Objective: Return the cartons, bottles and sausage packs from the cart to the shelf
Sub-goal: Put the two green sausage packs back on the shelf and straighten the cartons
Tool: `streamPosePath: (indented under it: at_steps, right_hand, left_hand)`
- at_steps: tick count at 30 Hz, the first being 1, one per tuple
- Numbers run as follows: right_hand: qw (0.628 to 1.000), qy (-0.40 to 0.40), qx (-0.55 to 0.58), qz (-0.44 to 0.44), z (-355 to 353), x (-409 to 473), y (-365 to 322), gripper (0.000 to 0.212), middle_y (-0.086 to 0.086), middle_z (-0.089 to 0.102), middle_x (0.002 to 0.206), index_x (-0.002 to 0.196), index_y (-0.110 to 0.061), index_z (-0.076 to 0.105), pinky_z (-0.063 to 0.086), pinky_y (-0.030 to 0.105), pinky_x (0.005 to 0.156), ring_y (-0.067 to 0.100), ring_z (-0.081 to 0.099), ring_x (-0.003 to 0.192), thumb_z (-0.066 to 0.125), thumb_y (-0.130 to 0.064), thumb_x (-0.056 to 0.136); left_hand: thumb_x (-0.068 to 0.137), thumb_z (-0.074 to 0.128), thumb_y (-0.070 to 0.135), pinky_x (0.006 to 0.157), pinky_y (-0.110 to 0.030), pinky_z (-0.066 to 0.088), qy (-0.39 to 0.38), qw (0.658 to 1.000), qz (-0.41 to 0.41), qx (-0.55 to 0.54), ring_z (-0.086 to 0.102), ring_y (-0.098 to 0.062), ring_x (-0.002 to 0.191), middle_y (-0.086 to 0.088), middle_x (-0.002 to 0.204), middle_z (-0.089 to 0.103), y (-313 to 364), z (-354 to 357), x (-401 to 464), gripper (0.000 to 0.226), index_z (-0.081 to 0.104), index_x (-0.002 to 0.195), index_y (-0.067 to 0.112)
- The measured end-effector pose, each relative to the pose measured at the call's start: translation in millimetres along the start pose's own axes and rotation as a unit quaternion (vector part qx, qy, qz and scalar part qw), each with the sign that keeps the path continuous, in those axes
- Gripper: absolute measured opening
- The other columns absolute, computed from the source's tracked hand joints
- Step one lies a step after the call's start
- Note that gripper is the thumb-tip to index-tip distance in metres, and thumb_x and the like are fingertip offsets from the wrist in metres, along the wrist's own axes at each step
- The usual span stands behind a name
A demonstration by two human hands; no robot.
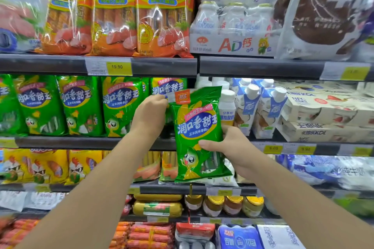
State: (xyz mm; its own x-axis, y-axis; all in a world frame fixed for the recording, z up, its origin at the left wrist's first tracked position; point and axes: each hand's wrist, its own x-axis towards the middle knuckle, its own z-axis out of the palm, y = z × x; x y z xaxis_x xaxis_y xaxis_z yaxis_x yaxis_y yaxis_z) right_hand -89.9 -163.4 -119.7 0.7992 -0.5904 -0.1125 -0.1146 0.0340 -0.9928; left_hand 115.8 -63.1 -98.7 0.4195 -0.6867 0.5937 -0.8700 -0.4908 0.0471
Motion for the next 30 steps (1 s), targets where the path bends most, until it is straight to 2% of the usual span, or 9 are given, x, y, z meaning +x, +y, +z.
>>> streamPosePath:
  at_steps: [5, 8, 11, 14, 18, 20, 24, 26, 30]
  right_hand:
    - [0.999, 0.000, 0.034, 0.009, 27.8, 19.3, -2.1, 0.049, 0.008, 0.076, 0.111, 0.120, -0.005, 0.063, 0.047, 0.050, 0.105, 0.028, 0.069, 0.109, 0.084, -0.007, 0.075]
    - [0.999, 0.013, 0.051, 0.001, 55.7, 36.1, -9.2, 0.070, 0.008, 0.076, 0.111, 0.122, -0.006, 0.061, 0.046, 0.053, 0.106, 0.029, 0.069, 0.108, 0.093, -0.019, 0.061]
    - [0.997, 0.024, 0.079, -0.005, 75.3, 60.1, -16.0, 0.091, 0.005, 0.076, 0.110, 0.120, -0.013, 0.062, 0.044, 0.061, 0.104, 0.030, 0.069, 0.109, 0.097, -0.033, 0.038]
    - [0.995, 0.039, 0.087, -0.015, 87.1, 77.1, -30.3, 0.058, 0.010, 0.076, 0.108, 0.116, -0.009, 0.064, 0.050, 0.060, 0.098, 0.033, 0.070, 0.104, 0.091, -0.015, 0.065]
    - [0.991, 0.095, 0.091, -0.014, 95.0, 92.7, -43.3, 0.054, 0.013, 0.072, 0.111, 0.118, -0.006, 0.059, 0.052, 0.055, 0.096, 0.034, 0.068, 0.105, 0.086, -0.005, 0.071]
    - [0.990, 0.110, 0.084, -0.016, 96.2, 98.1, -43.6, 0.049, 0.014, 0.070, 0.115, 0.120, -0.006, 0.056, 0.053, 0.048, 0.092, 0.032, 0.066, 0.107, 0.080, 0.001, 0.078]
    - [0.991, 0.128, -0.028, -0.023, 96.6, 104.0, -39.3, 0.053, 0.008, 0.067, 0.120, 0.125, -0.013, 0.054, 0.051, 0.051, 0.100, 0.029, 0.063, 0.113, 0.081, -0.008, 0.079]
    - [0.983, 0.131, -0.129, -0.028, 97.7, 102.3, -40.5, 0.053, 0.007, 0.064, 0.124, 0.128, -0.015, 0.051, 0.051, 0.043, 0.097, 0.028, 0.061, 0.114, 0.079, -0.018, 0.083]
    - [0.920, 0.154, -0.361, -0.023, 98.4, 91.2, -46.3, 0.071, 0.014, 0.056, 0.133, 0.140, -0.009, 0.038, 0.049, 0.039, 0.089, 0.033, 0.058, 0.118, 0.070, -0.044, 0.087]
  left_hand:
    - [0.088, 0.052, -0.004, 0.079, -0.032, 0.057, 0.007, 0.973, -0.123, -0.197, 0.068, -0.018, 0.079, -0.007, 0.091, 0.075, -17.2, -14.0, -4.5, 0.028, 0.076, 0.095, 0.009]
    - [0.088, 0.048, -0.003, 0.073, -0.036, 0.063, 0.004, 0.929, -0.196, -0.314, 0.073, -0.010, 0.069, -0.003, 0.086, 0.075, -32.5, -18.5, -21.7, 0.031, 0.075, 0.091, 0.013]
    - [0.090, 0.052, 0.002, 0.070, -0.034, 0.062, 0.025, 0.932, -0.206, -0.296, 0.072, -0.012, 0.067, 0.000, 0.081, 0.074, -38.8, -27.2, -39.9, 0.026, 0.076, 0.093, 0.013]
    - [0.096, 0.059, 0.015, 0.065, -0.019, 0.051, 0.016, 0.945, -0.194, -0.263, 0.067, -0.011, 0.071, 0.001, 0.087, 0.074, -38.2, -34.1, -51.5, 0.020, 0.072, 0.110, 0.012]
    - [0.084, 0.077, 0.034, 0.090, -0.030, 0.055, -0.041, 0.961, -0.149, -0.229, 0.068, -0.015, 0.097, -0.003, 0.113, 0.072, -37.9, -28.5, -55.3, 0.059, 0.057, 0.135, 0.012]
    - [0.075, 0.084, 0.035, 0.093, -0.034, 0.054, -0.067, 0.975, -0.121, -0.174, 0.066, -0.021, 0.109, -0.004, 0.124, 0.067, -34.4, -22.6, -55.7, 0.082, 0.044, 0.144, 0.016]
    - [0.076, 0.083, 0.030, 0.079, -0.035, 0.056, -0.079, 0.987, -0.096, -0.106, 0.067, -0.024, 0.102, -0.003, 0.115, 0.067, -27.0, -12.5, -56.0, 0.075, 0.036, 0.133, 0.021]
    - [0.079, 0.081, 0.028, 0.074, -0.035, 0.056, -0.076, 0.987, -0.105, -0.092, 0.068, -0.024, 0.097, -0.002, 0.108, 0.068, -27.2, -10.4, -54.7, 0.062, 0.037, 0.123, 0.021]
    - [0.083, 0.078, 0.026, 0.071, -0.034, 0.057, -0.064, 0.989, -0.108, -0.075, 0.068, -0.023, 0.092, -0.001, 0.102, 0.067, -25.9, -7.9, -52.1, 0.050, 0.038, 0.114, 0.021]
